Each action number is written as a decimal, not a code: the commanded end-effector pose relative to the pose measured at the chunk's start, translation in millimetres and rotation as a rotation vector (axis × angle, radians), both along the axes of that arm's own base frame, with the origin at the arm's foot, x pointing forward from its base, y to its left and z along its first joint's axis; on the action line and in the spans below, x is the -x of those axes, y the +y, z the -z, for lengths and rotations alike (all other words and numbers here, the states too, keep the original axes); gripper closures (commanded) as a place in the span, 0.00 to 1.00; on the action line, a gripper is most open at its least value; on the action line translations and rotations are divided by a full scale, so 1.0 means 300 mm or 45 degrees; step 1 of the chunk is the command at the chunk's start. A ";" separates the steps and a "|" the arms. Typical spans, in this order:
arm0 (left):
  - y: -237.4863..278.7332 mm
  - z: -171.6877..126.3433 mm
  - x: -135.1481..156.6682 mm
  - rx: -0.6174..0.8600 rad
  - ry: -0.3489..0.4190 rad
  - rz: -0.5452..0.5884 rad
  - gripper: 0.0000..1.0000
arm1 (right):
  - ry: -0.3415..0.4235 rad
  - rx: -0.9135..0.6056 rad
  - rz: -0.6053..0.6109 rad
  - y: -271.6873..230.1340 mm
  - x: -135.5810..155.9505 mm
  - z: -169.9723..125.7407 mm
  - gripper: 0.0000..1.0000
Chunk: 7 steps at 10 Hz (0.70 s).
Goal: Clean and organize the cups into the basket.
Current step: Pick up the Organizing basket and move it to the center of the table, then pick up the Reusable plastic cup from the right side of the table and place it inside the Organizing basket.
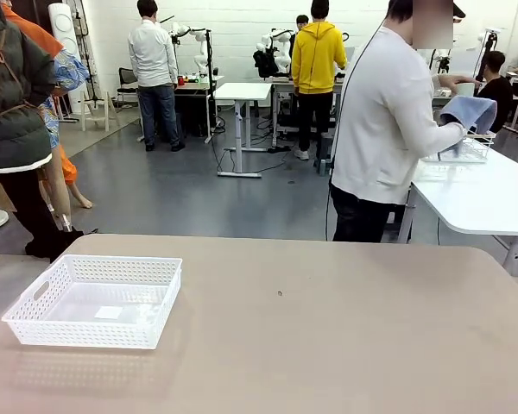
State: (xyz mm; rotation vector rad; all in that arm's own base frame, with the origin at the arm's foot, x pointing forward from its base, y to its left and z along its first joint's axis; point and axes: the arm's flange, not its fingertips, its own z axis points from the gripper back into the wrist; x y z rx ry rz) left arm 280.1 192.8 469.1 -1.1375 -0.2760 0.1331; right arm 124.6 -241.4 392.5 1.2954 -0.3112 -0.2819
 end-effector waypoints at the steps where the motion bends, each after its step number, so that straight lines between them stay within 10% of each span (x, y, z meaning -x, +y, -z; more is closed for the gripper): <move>1: 0.008 -0.007 0.015 -0.058 0.065 -0.001 0.00 | -0.100 0.063 0.041 0.291 0.066 0.004 0.00; 7: 0.038 0.048 0.033 -0.033 0.089 -0.048 0.00 | -0.274 0.049 0.220 0.283 0.029 -0.053 0.00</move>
